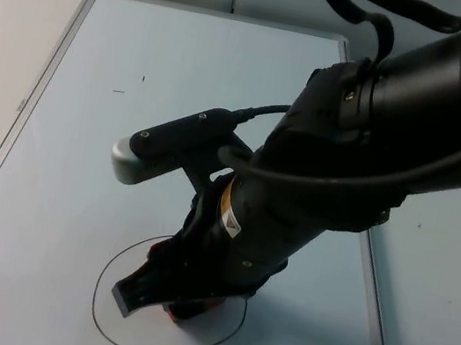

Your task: Pick up one cube with the left hand and another cube with the right hand. First place the cube in the right hand at the target position, then stack the cube in the left hand on top.

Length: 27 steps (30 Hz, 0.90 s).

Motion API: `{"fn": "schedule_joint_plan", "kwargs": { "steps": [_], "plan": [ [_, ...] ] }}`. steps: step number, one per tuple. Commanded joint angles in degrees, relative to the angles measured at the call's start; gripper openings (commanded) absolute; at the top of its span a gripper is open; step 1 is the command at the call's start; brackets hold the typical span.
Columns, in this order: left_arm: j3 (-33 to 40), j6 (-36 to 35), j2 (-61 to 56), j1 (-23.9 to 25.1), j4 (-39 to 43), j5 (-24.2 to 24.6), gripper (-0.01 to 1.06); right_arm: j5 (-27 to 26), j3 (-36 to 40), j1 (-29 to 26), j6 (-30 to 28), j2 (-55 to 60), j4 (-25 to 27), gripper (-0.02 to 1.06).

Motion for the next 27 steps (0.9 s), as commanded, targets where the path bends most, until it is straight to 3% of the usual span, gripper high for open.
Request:
{"fn": "schedule_joint_plan", "kwargs": {
  "steps": [1, 3, 6, 7, 10, 16, 21, 27],
  "plan": [
    [0.05, -0.12, -0.31, -0.2, -0.33, -1.0, 0.0, 1.47, -0.24, 0.26, -0.35, 0.66, 0.32, 0.01],
    [0.05, -0.12, -0.31, -0.2, -0.33, -1.0, 0.0, 1.74, -0.24, 0.26, -0.35, 0.66, 0.32, 0.04],
    [0.05, -0.12, -0.31, -0.2, -0.33, -1.0, 0.0, 2.21, -0.24, 0.26, -0.35, 0.55, 1.08, 0.22],
    [0.05, -0.12, -0.31, -0.2, -0.33, -1.0, 0.0, 2.21, -0.24, 0.26, -0.35, 0.55, 1.08, 0.22],
    [0.05, -0.12, -0.31, -0.2, -0.2, -1.0, 0.0, 2.96, -0.24, 0.26, -0.35, 0.07, 1.76, 0.47],
    [0.05, -0.12, -1.35, -0.2, -0.08, -1.0, 0.0, 3.16, -0.24, 0.26, -0.46, -1.73, 1.86, 0.69],
    [0.05, -0.12, -1.6, -0.2, 0.25, -1.0, 0.0, 2.51, -0.24, 0.26, -1.5, -3.35, 1.74, 0.82],
    [0.05, -0.12, -1.6, -0.2, 0.25, -1.0, 0.0, 3.35, -0.24, 0.26, -1.84, -7.29, 1.74, 0.82]
  ]
}}
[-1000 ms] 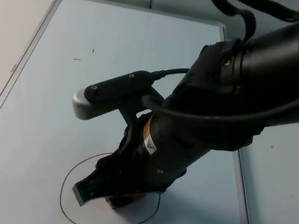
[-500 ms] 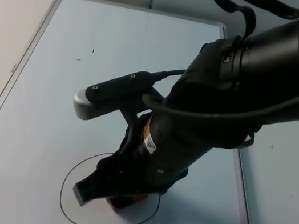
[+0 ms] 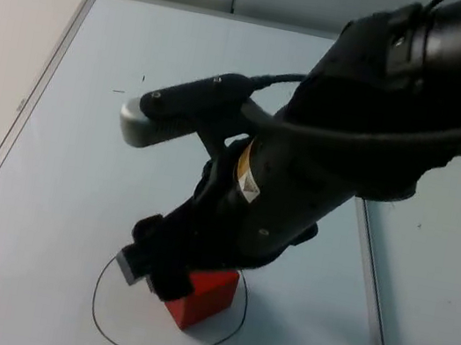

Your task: Pick up one cube with the left hand and another cube with the right hand. First place the cube in the right hand at the target position, then stack the cube in the left hand on top.

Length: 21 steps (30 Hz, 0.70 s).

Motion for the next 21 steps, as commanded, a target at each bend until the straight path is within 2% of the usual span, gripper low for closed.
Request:
{"fn": "schedule_joint_plan", "kwargs": {
  "steps": [1, 5, 7, 8, 12, 13, 15, 17, 21],
  "plan": [
    [0.05, -0.12, -0.24, -0.2, 0.25, -0.88, 0.0, 0.62, 0.09, 0.26, -0.6, -3.85, -0.32, 0.82],
    [0.05, -0.12, -0.24, -0.2, 0.25, -0.88, 0.0, 1.01, 0.09, 0.26, -2.72, -11.56, -0.43, 0.82],
    [0.05, -0.12, -0.24, -0.2, 0.25, -0.88, 0.0, 1.01, 0.2, 0.26, -5.02, -20.5, -0.34, 0.82],
    [0.05, -0.12, -0.24, -0.2, 0.25, -0.88, 0.0, 1.01, 0.2, 0.26, -5.02, -20.5, -0.34, 0.82],
    [0.05, -0.12, -0.24, -0.2, 0.25, -0.88, 0.0, 1.36, 0.2, 0.26, -8.94, -34.61, -0.78, 0.82],
    [0.05, -0.12, -0.24, -0.2, 0.25, -0.88, 0.0, 1.36, 0.2, 0.26, -8.94, -34.61, -0.78, 0.82],
    [0.05, -0.12, -0.24, -0.2, 0.25, -0.88, 0.0, 2.13, 0.34, 0.26, -12.03, -40.62, -0.78, 0.82],
    [0.05, -0.12, -0.24, -0.2, 0.25, -0.88, 0.0, 2.28, 1.86, 0.26, -15.09, -47.7, -0.91, 0.82],
    [0.05, -0.12, -0.24, -0.2, 0.25, -0.88, 0.0, 2.36, 5.96, 0.26, -16.08, -55.53, -1.8, 0.82]
  ]
}}
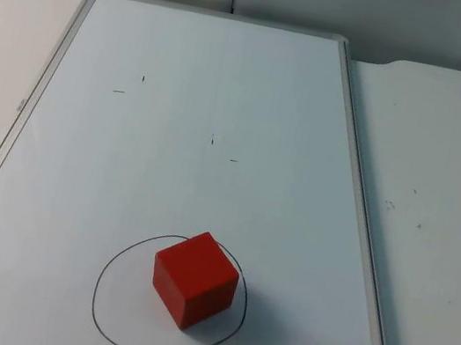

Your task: Pick up one cube with the left hand and another cube with the right hand. First place the cube in the right hand at the target position, then stack the cube in the left hand on top.

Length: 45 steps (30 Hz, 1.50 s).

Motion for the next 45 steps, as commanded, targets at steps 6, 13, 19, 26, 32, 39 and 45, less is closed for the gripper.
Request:
{"fn": "schedule_joint_plan", "kwargs": {
  "steps": [6, 13, 19, 26, 32, 39, 45],
  "plan": [
    [0.05, -0.12, -0.24, -0.2, 0.13, -0.88, 0.0, 0.64, 12.84, 0.26, -1.44, -14.3, -1.07, 0.82],
    [0.05, -0.12, -0.24, -0.2, 0.13, -0.88, 0.0, -0.27, 18.6, 0.26, -0.89, -19.77, -1.07, 0.82],
    [0.05, -0.12, -0.12, -0.2, -0.24, -0.88, 0.0, -0.8, 19.16, 0.26, -0.89, -20.86, -1.38, 0.82],
    [-2.05, 11.14, 2.03, -0.2, -11.81, -2.81, 0.0, -1.05, 19.16, 0.26, -0.89, -20.86, -2.61, 0.82],
    [-8.87, 25.4, 13.07, -0.2, -24.43, 1.06, 0.0, -1.38, 19.16, 0.26, -0.89, -20.86, -2.61, 0.82],
    [-16.99, 40.56, 35.7, -0.31, -39.23, 7.3, 0.0, -1.38, 19.16, 0.26, -0.89, -20.86, -2.61, 0.82],
    [-18.8, 45.08, 49.83, -4.89, -43.0, 3.56, 0.0, -1.38, 19.16, 0.26, -0.89, -20.86, -2.61, 0.82]
  ]
}}
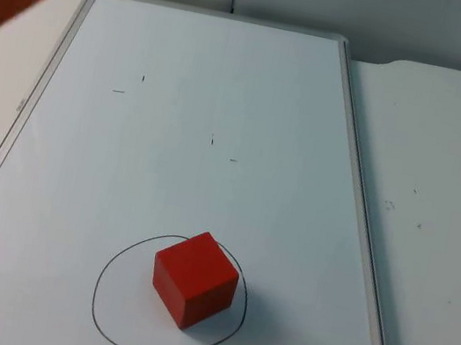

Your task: Pick up one cube with the left hand and another cube with the right hand. First place the cube in the right hand at the target position, then stack the cube in the left hand on top.

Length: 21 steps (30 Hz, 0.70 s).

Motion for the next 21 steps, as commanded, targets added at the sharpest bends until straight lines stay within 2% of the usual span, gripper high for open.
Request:
{"fn": "schedule_joint_plan", "kwargs": {
  "steps": [1, 2, 4, 6, 8, 9, 11, 15, 21],
  "plan": [
    [-0.78, 1.59, 7.36, -4.8, -2.27, -4.05, 0.0, -0.85, 0.31, 0.26, -0.08, -0.31, -0.36, 0.82],
    [-0.78, 1.59, 7.36, -4.8, -2.27, -4.05, 0.0, -0.85, 0.31, 0.26, -0.08, -0.31, -0.36, 0.82],
    [-0.78, 1.59, 11.08, -9.42, -2.27, -7.11, 0.0, -0.85, 0.31, 0.26, -0.08, -0.31, -0.47, 0.82],
    [-0.78, 1.4, 15.31, -15.97, -2.27, -12.32, 0.0, -0.95, 0.31, 0.26, -0.08, -0.31, -0.47, 0.82],
    [-0.78, 1.4, 16.18, -16.73, -2.27, -13.39, 0.0, -0.95, 0.31, 0.26, -0.08, -0.31, -0.47, 0.82],
    [-0.78, 1.4, 18.85, -19.53, -2.15, -15.96, 0.0, -0.95, 0.31, 0.26, -0.08, -0.31, -0.47, 0.82],
    [-0.78, 1.4, 22.14, -22.02, -2.15, -19.33, 0.0, -0.95, 0.31, 0.26, -0.08, -0.31, -0.47, 0.82],
    [-0.78, 1.4, 26.52, -24.34, -2.15, -22.28, 0.0, -0.95, 0.31, 0.26, -0.08, -0.31, -0.47, 0.82],
    [-0.68, 2.62, 30.08, -24.45, -2.28, -24.31, 0.0, -0.95, 0.31, 0.26, -0.08, -0.31, -0.47, 0.82]
  ]
}}
